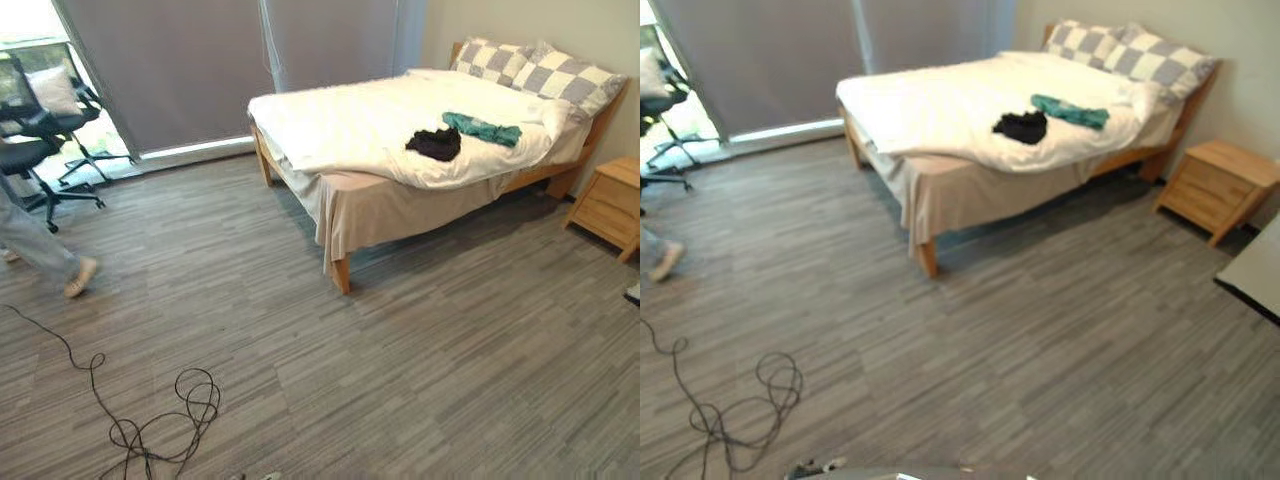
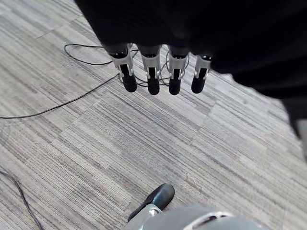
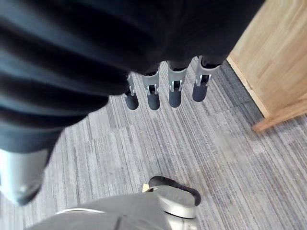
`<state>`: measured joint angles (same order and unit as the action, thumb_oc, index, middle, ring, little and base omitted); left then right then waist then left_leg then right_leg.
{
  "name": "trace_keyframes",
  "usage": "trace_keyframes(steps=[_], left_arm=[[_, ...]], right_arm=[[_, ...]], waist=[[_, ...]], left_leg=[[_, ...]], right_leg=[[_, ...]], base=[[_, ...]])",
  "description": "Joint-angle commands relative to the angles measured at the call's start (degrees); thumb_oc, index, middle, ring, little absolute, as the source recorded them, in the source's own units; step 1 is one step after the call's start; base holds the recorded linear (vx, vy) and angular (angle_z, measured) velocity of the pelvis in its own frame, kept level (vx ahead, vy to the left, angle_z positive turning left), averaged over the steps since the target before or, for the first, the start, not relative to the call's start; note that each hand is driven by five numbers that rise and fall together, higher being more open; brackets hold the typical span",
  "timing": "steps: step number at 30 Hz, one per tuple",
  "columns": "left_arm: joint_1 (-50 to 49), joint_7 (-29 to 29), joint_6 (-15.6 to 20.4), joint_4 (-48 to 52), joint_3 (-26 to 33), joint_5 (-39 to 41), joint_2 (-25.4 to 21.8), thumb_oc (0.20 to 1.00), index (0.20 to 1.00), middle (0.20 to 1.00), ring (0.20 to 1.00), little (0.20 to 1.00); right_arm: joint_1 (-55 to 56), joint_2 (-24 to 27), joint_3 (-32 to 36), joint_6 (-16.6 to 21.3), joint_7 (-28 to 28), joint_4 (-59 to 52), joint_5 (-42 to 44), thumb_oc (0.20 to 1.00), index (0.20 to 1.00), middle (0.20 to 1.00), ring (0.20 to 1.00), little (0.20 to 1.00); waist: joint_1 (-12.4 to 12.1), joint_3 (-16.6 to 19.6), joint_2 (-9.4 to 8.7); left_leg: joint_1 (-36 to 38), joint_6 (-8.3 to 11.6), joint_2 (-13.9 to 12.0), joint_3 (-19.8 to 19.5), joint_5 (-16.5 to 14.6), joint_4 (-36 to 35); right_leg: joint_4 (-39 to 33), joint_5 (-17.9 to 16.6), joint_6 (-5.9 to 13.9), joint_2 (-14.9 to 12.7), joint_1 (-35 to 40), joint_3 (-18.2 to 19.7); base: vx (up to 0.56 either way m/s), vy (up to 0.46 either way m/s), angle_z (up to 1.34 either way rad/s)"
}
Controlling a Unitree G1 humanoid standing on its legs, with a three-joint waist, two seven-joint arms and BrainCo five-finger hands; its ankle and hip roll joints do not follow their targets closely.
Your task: Tidy up the quilt and then pick up the clothes from the bed and put them into the laundry hamper.
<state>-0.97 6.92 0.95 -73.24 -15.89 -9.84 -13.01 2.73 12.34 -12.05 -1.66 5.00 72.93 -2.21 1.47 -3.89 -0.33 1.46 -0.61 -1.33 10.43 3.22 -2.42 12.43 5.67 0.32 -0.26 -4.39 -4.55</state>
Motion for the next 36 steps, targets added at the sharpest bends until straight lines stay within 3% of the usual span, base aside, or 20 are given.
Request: trace_keyframes(steps=[1, 6, 8, 10, 12, 14, 17, 18, 20, 22, 23, 24, 25, 26, 29, 31, 32, 34, 36], left_arm=[[5.17, 1.01, 1.14, 0.0, 0.32, -2.22, -0.74, 1.0, 1.0, 1.0, 1.0, 1.0], [5.74, 0.65, 0.79, -0.36, -0.46, -3.54, -1.02, 1.0, 1.0, 1.0, 1.0, 1.0], [6.45, 0.36, 0.72, -0.04, -0.1, -2.36, -1.39, 1.0, 1.0, 1.0, 1.0, 1.0], [6.9, 0.41, 0.65, 0.09, 0.31, -1.75, -1.75, 1.0, 1.0, 1.0, 1.0, 1.0], [7.12, 1.11, 0.35, -0.09, 0.91, -1.36, -1.82, 1.0, 1.0, 1.0, 1.0, 1.0], [6.98, 1.57, 0.29, -0.18, 1.56, -0.42, -1.75, 1.0, 1.0, 1.0, 1.0, 1.0], [7.02, 1.56, 0.4, -0.17, 1.3, -1.04, -1.84, 1.0, 1.0, 1.0, 1.0, 1.0], [7.01, 1.56, 0.4, -0.17, 1.3, -1.05, -1.82, 1.0, 1.0, 1.0, 1.0, 1.0], [7.63, 1.52, 0.19, -1.14, 0.23, -4.81, -1.95, 1.0, 1.0, 1.0, 1.0, 1.0], [7.72, 1.55, 0.28, -1.46, -0.01, -5.52, -1.95, 1.0, 1.0, 1.0, 1.0, 1.0], [7.62, 1.46, 1.07, -1.89, -0.02, -5.81, -2.17, 1.0, 1.0, 1.0, 1.0, 1.0], [7.33, 1.47, 1.17, -1.65, 0.64, -4.88, -2.25, 1.0, 1.0, 1.0, 1.0, 1.0], [7.32, 1.47, 1.17, -1.65, 0.64, -4.88, -2.25, 1.0, 1.0, 1.0, 1.0, 1.0], [7.16, 1.53, 1.37, -1.22, 2.24, -1.57, -2.04, 1.0, 1.0, 1.0, 1.0, 1.0], [7.71, 1.66, 1.25, 0.98, 1.92, 0.87, -2.6, 1.0, 1.0, 1.0, 1.0, 1.0], [9.09, 2.35, 1.31, 2.5, 1.32, 2.3, -3.11, 1.0, 1.0, 1.0, 1.0, 1.0], [9.79, 2.72, 1.68, 2.98, 1.17, 3.41, -2.93, 1.0, 1.0, 1.0, 1.0, 1.0], [9.8, 2.72, 1.68, 2.97, 1.18, 3.41, -2.95, 1.0, 1.0, 1.0, 1.0, 1.0], [9.15, 3.03, 1.88, 3.08, 1.28, 3.08, -2.09, 1.0, 1.0, 1.0, 1.0, 1.0]], right_arm=[[-3.69, 1.04, -0.5, 0.25, 0.73, 1.39, 0.62, 1.0, 1.0, 1.0, 1.0, 1.0], [-3.88, 0.76, -0.05, 0.0, 0.42, 1.88, 1.55, 1.0, 1.0, 1.0, 1.0, 1.0], [-5.14, 0.99, 0.54, -0.16, 0.31, 1.54, 2.55, 1.0, 1.0, 1.0, 1.0, 1.0], [-6.01, 1.26, 1.1, 0.06, 0.3, 0.68, 2.87, 1.0, 1.0, 1.0, 1.0, 1.0], [-6.6, 1.77, 2.19, 0.12, 0.8, -0.48, 3.92, 1.0, 1.0, 1.0, 1.0, 1.0], [-6.27, 1.71, 3.59, 0.52, 1.42, -1.52, 5.58, 1.0, 1.0, 1.0, 1.0, 1.0], [-5.18, 1.81, 4.41, 0.58, 1.72, -1.25, 6.11, 1.0, 1.0, 1.0, 1.0, 1.0], [-5.16, 1.83, 4.41, 0.58, 1.73, -1.26, 6.11, 1.0, 1.0, 1.0, 1.0, 1.0], [-4.27, 1.89, 4.98, 0.29, 1.89, -0.2, 5.82, 1.0, 1.0, 1.0, 1.0, 1.0], [-4.05, 1.79, 4.89, 0.23, 1.79, 0.05, 5.67, 1.0, 1.0, 1.0, 1.0, 1.0], [-2.6, 1.77, 4.2, 0.3, 1.1, 1.03, 4.62, 1.0, 1.0, 1.0, 1.0, 1.0], [-1.68, 2.01, 3.63, 0.31, 0.59, 1.45, 3.77, 1.0, 1.0, 1.0, 1.0, 1.0], [-1.68, 2.01, 3.63, 0.31, 0.59, 1.45, 3.77, 1.0, 1.0, 1.0, 1.0, 1.0], [-1.61, 2.85, 3.18, 0.24, 0.46, 2.33, 2.67, 1.0, 1.0, 1.0, 1.0, 1.0], [-2.21, 4.61, 2.77, 0.04, 0.95, 1.81, 1.97, 1.0, 1.0, 1.0, 1.0, 1.0], [-4.2, 6.01, 2.33, -0.09, 1.73, 0.96, 1.87, 1.0, 1.0, 1.0, 1.0, 1.0], [-5.71, 7.07, 1.4, -0.32, 2.18, 0.9, 0.89, 1.0, 1.0, 1.0, 1.0, 1.0], [-5.73, 7.05, 1.4, -0.32, 2.18, 0.9, 0.89, 1.0, 1.0, 1.0, 1.0, 1.0], [-6.63, 7.89, 1.18, -0.14, 2.38, -0.11, 0.67, 1.0, 1.0, 1.0, 1.0, 1.0]], waist=[[1.6, -7.34, -1.35], [1.52, -7.63, -1.45], [1.26, -8.37, -1.36], [0.96, -9.55, -0.99], [1.78, -11.0, -0.52], [2.45, -11.93, -0.01], [4.02, -12.25, -0.25], [4.17, -12.45, -0.08], [6.8, -12.67, -0.48], [7.36, -12.82, -0.12], [8.1, -12.17, 0.15], [8.09, -12.03, 0.5], [8.1, -12.02, 0.49], [8.49, -11.69, 1.28], [6.45, -13.63, -0.44], [4.47, -15.26, -2.88], [2.78, -15.47, -3.95], [2.8, -15.37, -4.07], [0.87, -14.09, -3.75]], left_leg=[[5.95, 3.51, 0.89, -0.62, -7.21, -2.58], [5.93, 3.2, 0.88, -0.02, -7.59, -2.58], [5.58, 2.49, 0.65, 0.48, -7.81, -2.58], [6.06, 1.6, 0.31, 1.18, -8.27, -2.58], [8.35, 1.01, 0.24, 2.11, -9.01, -2.58], [10.83, 1.2, -0.23, 2.26, -10.3, -2.58], [12.6, 2.33, 0.22, 1.65, -12.21, -2.58], [12.85, 2.38, 0.01, 1.52, -12.29, -2.58], [15.21, 4.33, 0.5, 0.4, -14.6, -2.58], [16.26, 4.8, -0.05, 0.48, -15.43, -2.58], [18.86, 5.33, -0.19, 0.07, -17.67, -2.58], [20.03, 5.79, -0.9, -0.8, -15.51, -1.7], [20.01, 5.78, -0.89, -0.81, -15.5, -1.7], [17.49, 8.22, -3.76, -0.9, -9.36, 9.69], [5.26, 9.56, -5.38, -4.58, 4.25, 35.1], [-1.51, 7.85, -5.89, -3.96, 2.79, 45.61], [-7.11, 7.01, -5.23, -1.86, -0.89, 45.49], [-7.19, 6.96, -5.09, -1.82, -0.75, 45.36], [-11.36, 6.79, -4.14, 2.78, -2.03, 30.02]], right_leg=[[-16.89, -1.97, 7.77, -3.87, 11.12, -0.76], [-15.85, -1.81, 8.12, -3.98, 10.35, -0.11], [-8.99, -0.64, 8.37, -3.8, 6.38, 0.44], [1.12, -0.13, 10.57, -3.83, 2.06, -0.14], [11.97, -3.27, 13.02, -4.73, -3.51, -0.45], [17.92, -4.07, 13.22, -5.55, -7.81, -1.42], [7.16, -2.82, 11.47, -5.62, -8.65, -3.07], [6.79, -2.9, 11.45, -5.47, -8.15, -3.31], [-10.96, -7.17, 11.91, -6.11, -10.97, -2.06], [-13.52, -8.14, 12.3, -5.99, -11.06, -2.22], [-14.2, -8.81, 12.15, -6.17, -11.42, -1.53], [-12.78, -9.38, 10.86, -5.35, -10.4, -1.72], [-12.78, -9.39, 10.86, -5.36, -10.42, -1.72], [-10.76, -8.58, 8.35, -3.39, -8.55, -1.98], [-11.0, -5.72, 3.85, -2.87, -2.13, -3.53], [-11.93, -3.76, 2.09, -3.61, 1.46, -2.87], [-13.27, -1.91, 2.11, -3.98, 5.26, -2.26], [-13.28, -1.95, 2.14, -4.12, 5.14, -2.25], [-16.23, -0.02, 3.67, -4.3, 10.76, -1.53]], base=[[0.05, 0.044, -0.08], [0.06, 0.049, -0.02], [-0.03, 0.058, -0.04], [0.02, 0.079, -0.25], [0.13, 0.075, -0.29], [0.26, 0.014, -0.41], [0.34, -0.068, 0.14], [0.32, -0.088, 0.14], [0.61, -0.177, 0.21], [0.54, -0.155, 0.28], [0.64, -0.214, 0.04], [0.64, -0.214, 0.0], [0.61, -0.292, 0.22], [0.51, -0.308, 0.38], [0.5, -0.42, 0.02], [0.5, -0.34, -0.2], [0.46, -0.184, -0.13], [0.36, -0.046, -0.15], [0.79, 0.109, -0.1]])
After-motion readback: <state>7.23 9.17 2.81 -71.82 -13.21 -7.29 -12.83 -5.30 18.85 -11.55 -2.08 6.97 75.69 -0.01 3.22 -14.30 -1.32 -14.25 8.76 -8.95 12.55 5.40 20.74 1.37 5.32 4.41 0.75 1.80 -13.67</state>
